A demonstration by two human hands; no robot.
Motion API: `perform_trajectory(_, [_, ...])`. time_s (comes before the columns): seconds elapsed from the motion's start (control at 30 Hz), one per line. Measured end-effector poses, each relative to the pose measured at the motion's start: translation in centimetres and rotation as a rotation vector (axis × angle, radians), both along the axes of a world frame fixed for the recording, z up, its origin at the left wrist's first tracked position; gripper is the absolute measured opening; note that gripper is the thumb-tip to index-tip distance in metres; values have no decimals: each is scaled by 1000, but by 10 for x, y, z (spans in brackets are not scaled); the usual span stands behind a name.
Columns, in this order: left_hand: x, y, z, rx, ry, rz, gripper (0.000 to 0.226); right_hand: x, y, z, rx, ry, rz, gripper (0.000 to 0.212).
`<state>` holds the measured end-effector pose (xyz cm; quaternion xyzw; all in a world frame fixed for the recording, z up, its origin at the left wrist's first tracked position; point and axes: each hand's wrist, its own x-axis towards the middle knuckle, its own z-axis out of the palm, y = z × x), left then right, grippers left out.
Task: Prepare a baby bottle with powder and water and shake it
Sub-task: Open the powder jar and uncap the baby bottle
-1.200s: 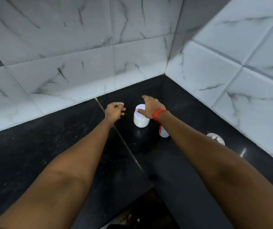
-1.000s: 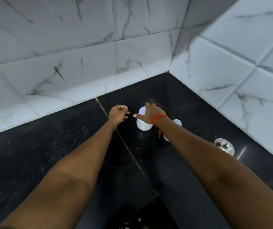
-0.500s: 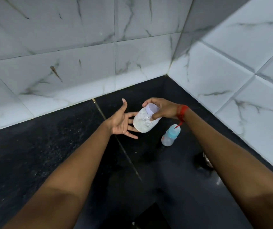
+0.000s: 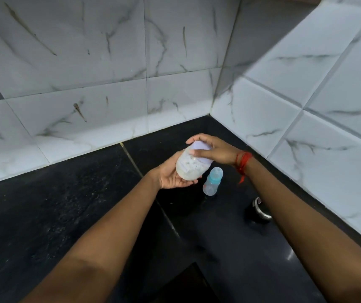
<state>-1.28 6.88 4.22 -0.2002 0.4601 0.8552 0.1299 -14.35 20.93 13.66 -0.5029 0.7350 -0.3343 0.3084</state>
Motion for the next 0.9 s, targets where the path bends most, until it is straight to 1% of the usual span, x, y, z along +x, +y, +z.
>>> perform_trajectory(0.07, [-5, 9, 1, 20, 15, 118, 79, 13, 0, -5, -45, 128, -206, 39])
perform_trajectory(0.13, [-9, 20, 1, 36, 36, 219, 78, 25, 1, -11, -32, 327, -381, 53])
perform_trajectory(0.17, [-10, 25, 2, 23, 44, 272, 76, 30, 2, -13, 12, 427, -463, 62])
perform_trajectory(0.2, [-10, 31, 3, 2, 57, 324, 73, 33, 3, -14, 59, 486, -538, 69])
perform_trajectory(0.27, [-9, 43, 6, -56, 81, 447, 68, 34, 3, -11, 143, 472, -637, 77])
perform_trajectory(0.37, [-11, 61, 5, -187, 150, 680, 57, 31, 4, 1, 257, 354, -662, 84])
perform_trajectory(0.47, [-11, 74, 9, -300, 223, 778, 42, 29, 3, 12, 276, 334, -670, 80])
perform_trajectory(0.5, [-10, 76, 12, -320, 227, 785, 40, 29, 3, 13, 242, 354, -674, 76])
perform_trajectory(0.57, [-9, 74, 21, -361, 225, 781, 32, 28, 5, 12, 108, 375, -701, 66])
perform_trajectory(0.63, [-8, 70, 31, -402, 235, 757, 22, 28, 11, 9, -14, 346, -745, 65])
perform_trajectory(0.67, [-7, 70, 35, -411, 242, 752, 21, 28, 14, 7, -50, 344, -755, 67])
perform_trajectory(0.8, [-2, 76, 43, -395, 251, 765, 20, 29, 24, 6, -156, 405, -736, 68])
perform_trajectory(0.83, [-3, 74, 42, -391, 253, 747, 23, 30, 27, 6, -188, 411, -731, 67])
perform_trajectory(0.9, [-1, 71, 42, -355, 219, 710, 37, 32, 31, 3, -249, 440, -708, 64])
